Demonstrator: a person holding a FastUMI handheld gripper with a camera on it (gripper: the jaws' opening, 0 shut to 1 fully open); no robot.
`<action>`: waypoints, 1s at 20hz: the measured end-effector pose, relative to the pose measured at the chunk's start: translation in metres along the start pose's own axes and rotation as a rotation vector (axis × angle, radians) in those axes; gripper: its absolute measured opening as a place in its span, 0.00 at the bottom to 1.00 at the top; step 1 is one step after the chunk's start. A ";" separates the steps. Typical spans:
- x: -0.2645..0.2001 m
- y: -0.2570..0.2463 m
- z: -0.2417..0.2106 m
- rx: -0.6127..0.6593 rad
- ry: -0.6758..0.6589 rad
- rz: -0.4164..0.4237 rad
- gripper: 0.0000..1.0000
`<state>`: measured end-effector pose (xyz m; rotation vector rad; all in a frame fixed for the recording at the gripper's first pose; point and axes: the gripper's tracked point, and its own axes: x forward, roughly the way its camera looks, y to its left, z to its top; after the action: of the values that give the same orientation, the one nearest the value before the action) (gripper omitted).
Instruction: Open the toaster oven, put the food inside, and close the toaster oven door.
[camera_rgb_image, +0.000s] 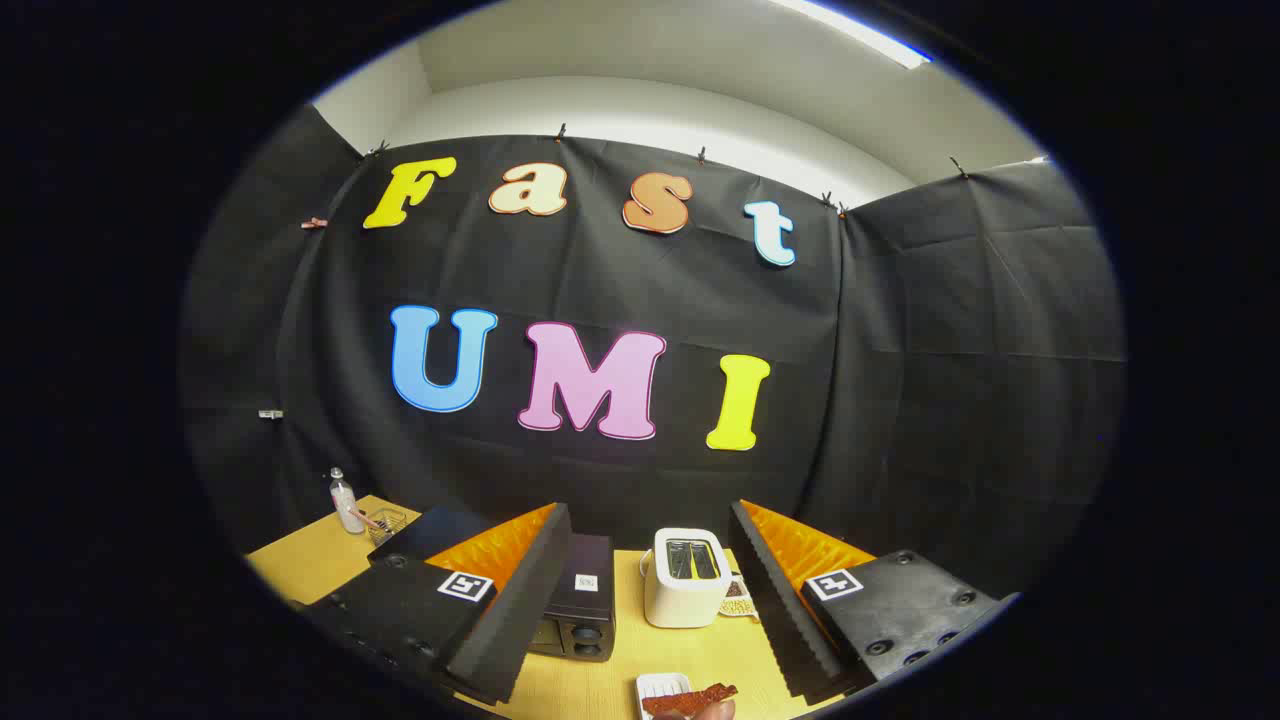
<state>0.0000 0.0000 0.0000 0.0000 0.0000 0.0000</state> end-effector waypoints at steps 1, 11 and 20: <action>0.000 0.001 -0.001 0.001 0.002 0.000 0.97; -0.003 0.001 0.000 -0.009 -0.001 0.002 0.97; -0.005 0.004 -0.002 -0.009 0.000 0.008 0.97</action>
<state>-0.0050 0.0035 -0.0021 -0.0095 -0.0004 0.0083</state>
